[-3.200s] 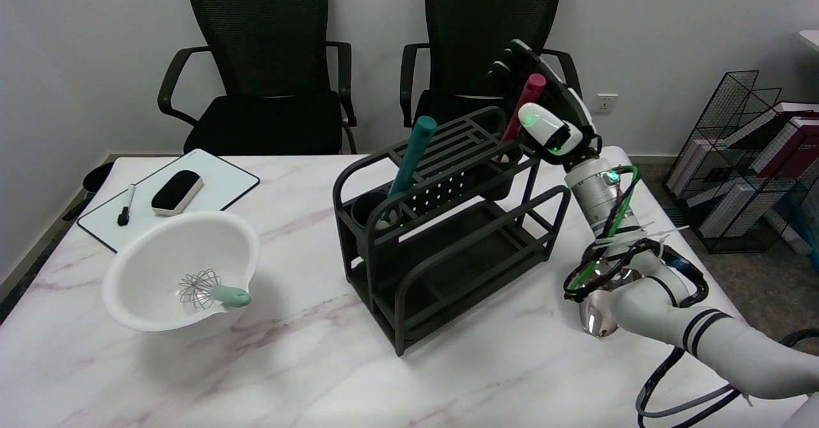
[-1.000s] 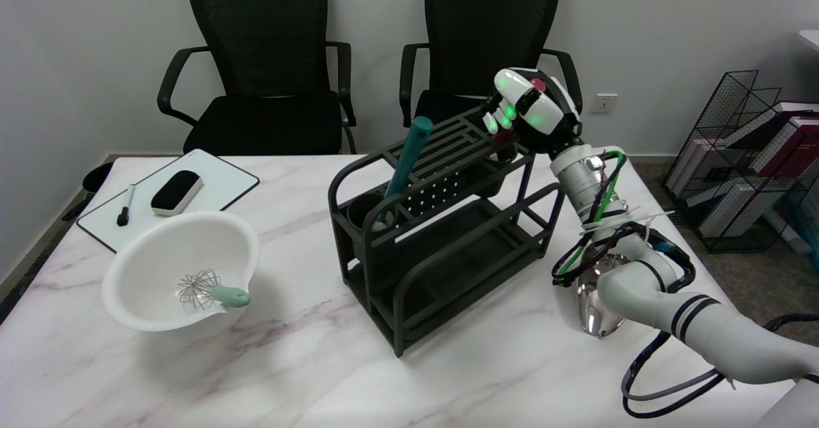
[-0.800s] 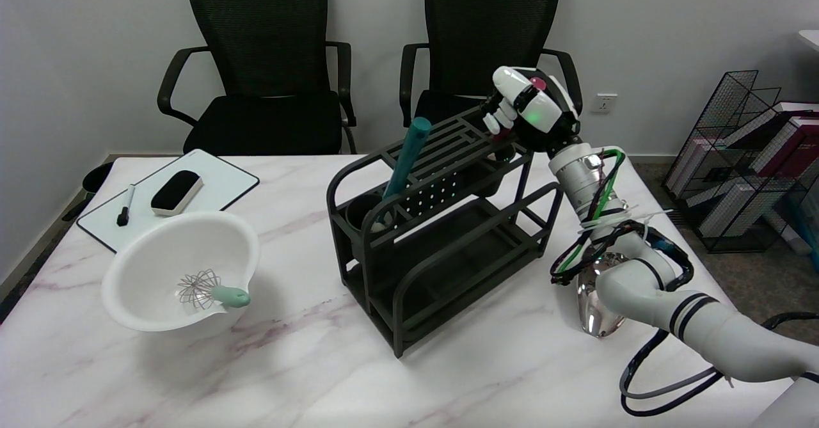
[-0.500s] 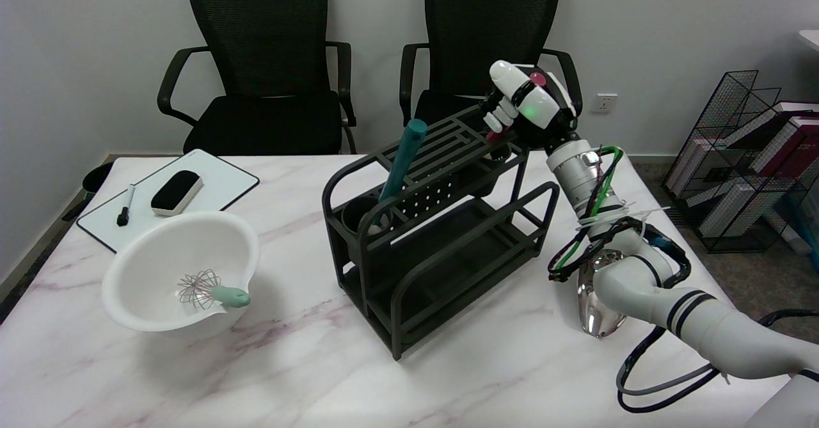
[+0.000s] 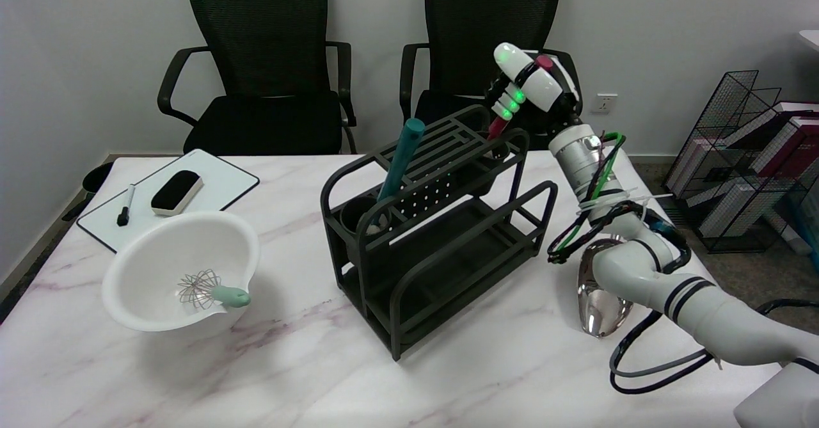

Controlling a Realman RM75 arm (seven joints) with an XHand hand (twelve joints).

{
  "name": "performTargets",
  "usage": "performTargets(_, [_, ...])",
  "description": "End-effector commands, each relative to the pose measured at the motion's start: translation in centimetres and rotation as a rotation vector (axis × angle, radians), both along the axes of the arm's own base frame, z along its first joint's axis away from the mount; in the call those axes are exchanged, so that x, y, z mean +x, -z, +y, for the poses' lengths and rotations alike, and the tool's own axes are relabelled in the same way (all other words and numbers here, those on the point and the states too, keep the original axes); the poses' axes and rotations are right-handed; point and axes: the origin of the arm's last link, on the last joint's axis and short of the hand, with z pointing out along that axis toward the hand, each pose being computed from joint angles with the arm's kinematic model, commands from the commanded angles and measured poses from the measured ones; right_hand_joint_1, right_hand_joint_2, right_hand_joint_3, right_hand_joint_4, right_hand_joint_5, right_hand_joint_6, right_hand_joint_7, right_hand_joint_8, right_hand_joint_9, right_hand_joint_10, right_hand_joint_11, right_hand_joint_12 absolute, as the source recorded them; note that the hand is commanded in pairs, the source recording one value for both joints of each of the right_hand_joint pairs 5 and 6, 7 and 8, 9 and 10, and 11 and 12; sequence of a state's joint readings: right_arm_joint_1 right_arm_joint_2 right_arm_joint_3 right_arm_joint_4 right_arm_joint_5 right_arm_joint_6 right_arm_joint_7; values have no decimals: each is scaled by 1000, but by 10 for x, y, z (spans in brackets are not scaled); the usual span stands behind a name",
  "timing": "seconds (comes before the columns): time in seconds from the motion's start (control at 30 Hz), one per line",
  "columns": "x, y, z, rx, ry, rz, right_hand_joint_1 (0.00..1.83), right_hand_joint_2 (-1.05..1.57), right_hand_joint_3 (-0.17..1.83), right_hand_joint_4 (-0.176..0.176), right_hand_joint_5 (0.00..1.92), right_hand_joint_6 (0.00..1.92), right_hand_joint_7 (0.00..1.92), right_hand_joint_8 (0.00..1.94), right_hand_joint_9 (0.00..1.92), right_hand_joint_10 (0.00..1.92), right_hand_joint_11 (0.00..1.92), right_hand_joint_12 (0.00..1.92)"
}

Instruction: Pick up the pink sponge bottle brush.

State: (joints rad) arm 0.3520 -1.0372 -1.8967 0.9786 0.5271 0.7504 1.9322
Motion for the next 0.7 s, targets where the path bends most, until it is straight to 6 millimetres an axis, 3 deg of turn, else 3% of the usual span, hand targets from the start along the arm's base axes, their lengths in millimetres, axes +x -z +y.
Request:
performTargets(0.03, [33, -2, -23, -9, 10, 16, 1090, 1454, 537, 0, 1920, 1920, 1920, 1920, 1920, 1920, 1920, 1920])
performTargets(0.37, [59, 14, -33, 36, 98, 88, 1122, 1403, 602, 0, 1920, 1920, 1920, 1920, 1920, 1920, 1920, 1920])
performTargets(0.7, [89, -2, -23, 26, 148, 219, 1140, 1392, 625, 0, 1920, 1920, 1920, 1920, 1920, 1920, 1920, 1920])
